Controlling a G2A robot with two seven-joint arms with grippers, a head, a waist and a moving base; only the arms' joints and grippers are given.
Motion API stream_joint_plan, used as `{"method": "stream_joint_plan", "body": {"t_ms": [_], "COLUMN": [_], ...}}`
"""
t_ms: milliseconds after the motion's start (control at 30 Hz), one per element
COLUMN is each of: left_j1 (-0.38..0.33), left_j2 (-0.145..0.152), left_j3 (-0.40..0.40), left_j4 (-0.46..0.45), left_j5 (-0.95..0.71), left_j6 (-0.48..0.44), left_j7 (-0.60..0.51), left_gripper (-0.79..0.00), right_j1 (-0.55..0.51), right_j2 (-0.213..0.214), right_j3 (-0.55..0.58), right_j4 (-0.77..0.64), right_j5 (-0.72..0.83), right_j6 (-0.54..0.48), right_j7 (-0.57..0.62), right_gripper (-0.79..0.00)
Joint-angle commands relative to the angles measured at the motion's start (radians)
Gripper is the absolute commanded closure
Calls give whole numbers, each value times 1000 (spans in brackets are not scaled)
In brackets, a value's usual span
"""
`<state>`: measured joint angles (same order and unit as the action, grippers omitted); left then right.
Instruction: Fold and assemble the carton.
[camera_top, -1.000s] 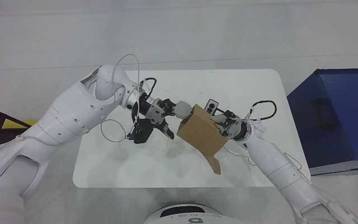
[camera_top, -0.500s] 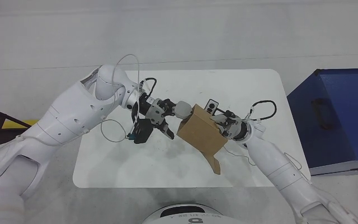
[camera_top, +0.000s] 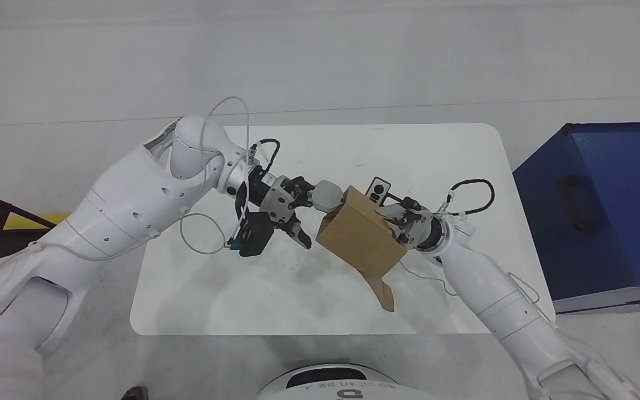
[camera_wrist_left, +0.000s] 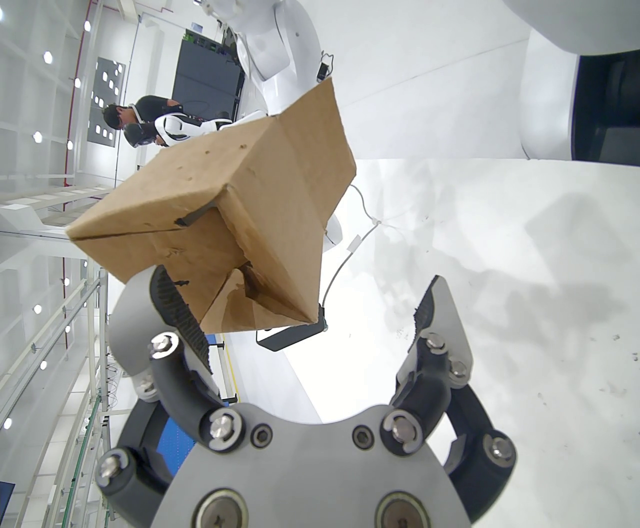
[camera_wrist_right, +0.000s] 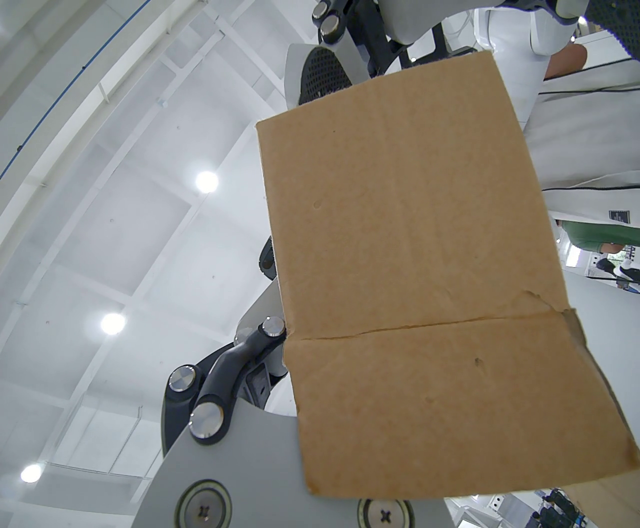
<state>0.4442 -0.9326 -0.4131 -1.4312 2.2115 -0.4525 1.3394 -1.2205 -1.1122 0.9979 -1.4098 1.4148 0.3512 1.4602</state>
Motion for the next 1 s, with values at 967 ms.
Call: {"method": "stream_joint_plan", "body": {"t_ms": [967], "left_j1": [81], "left_j2": [56], "left_j3": [-185], "left_j4": [2], "left_j5": [-144], "left_j6": [99], "left_j7": [-141], "left_gripper": [-785], "right_j1": [54], "right_j2": [24], "right_j3": [39], "right_j4": [71], "right_j5": [0], "right_j6": [-68], "right_j7": [76], "right_gripper": [0]}}
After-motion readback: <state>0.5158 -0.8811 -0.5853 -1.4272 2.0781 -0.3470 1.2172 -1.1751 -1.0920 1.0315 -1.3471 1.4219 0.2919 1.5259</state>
